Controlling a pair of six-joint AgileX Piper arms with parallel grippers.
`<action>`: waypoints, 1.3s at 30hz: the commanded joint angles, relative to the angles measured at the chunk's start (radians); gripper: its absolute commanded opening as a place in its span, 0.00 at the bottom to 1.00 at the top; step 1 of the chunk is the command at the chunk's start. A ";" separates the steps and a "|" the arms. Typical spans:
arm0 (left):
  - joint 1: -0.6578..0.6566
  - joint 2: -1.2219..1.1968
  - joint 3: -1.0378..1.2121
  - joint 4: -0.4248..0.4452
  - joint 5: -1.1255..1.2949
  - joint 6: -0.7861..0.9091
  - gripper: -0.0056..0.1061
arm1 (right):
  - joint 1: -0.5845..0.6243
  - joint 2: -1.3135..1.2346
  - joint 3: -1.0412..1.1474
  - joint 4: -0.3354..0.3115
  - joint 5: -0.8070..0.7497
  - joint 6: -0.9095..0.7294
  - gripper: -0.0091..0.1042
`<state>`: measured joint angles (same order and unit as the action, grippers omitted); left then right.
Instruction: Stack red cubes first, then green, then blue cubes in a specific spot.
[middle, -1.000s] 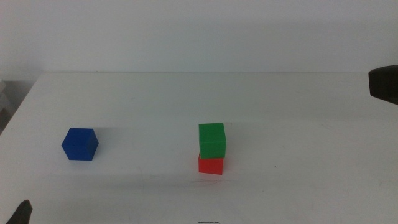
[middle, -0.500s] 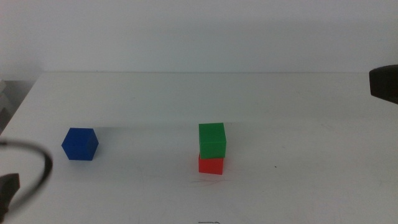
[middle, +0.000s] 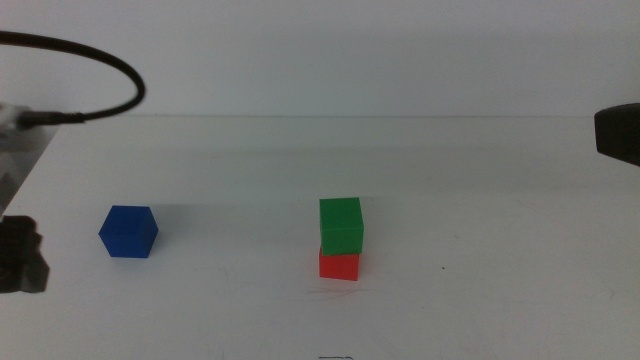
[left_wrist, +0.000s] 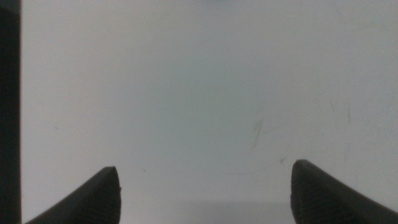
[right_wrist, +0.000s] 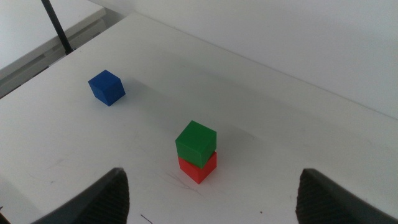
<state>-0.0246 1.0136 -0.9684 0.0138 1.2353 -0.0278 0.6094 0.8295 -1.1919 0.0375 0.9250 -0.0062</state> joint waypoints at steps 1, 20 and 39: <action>-0.003 0.035 -0.034 -0.014 -0.016 -0.003 0.89 | -0.007 -0.004 -0.025 -0.006 -0.075 -0.015 0.83; -0.003 0.385 -0.235 -0.014 -0.137 0.162 0.89 | -0.007 -0.004 -0.025 -0.006 -0.075 -0.015 0.83; -0.002 0.799 -0.507 -0.026 -0.150 0.233 0.89 | -0.007 -0.004 -0.025 -0.006 -0.075 -0.015 0.83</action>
<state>-0.0246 1.8452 -1.4409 -0.0058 1.0998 0.2049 0.6094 0.8295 -1.1919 0.0375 0.9233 -0.0080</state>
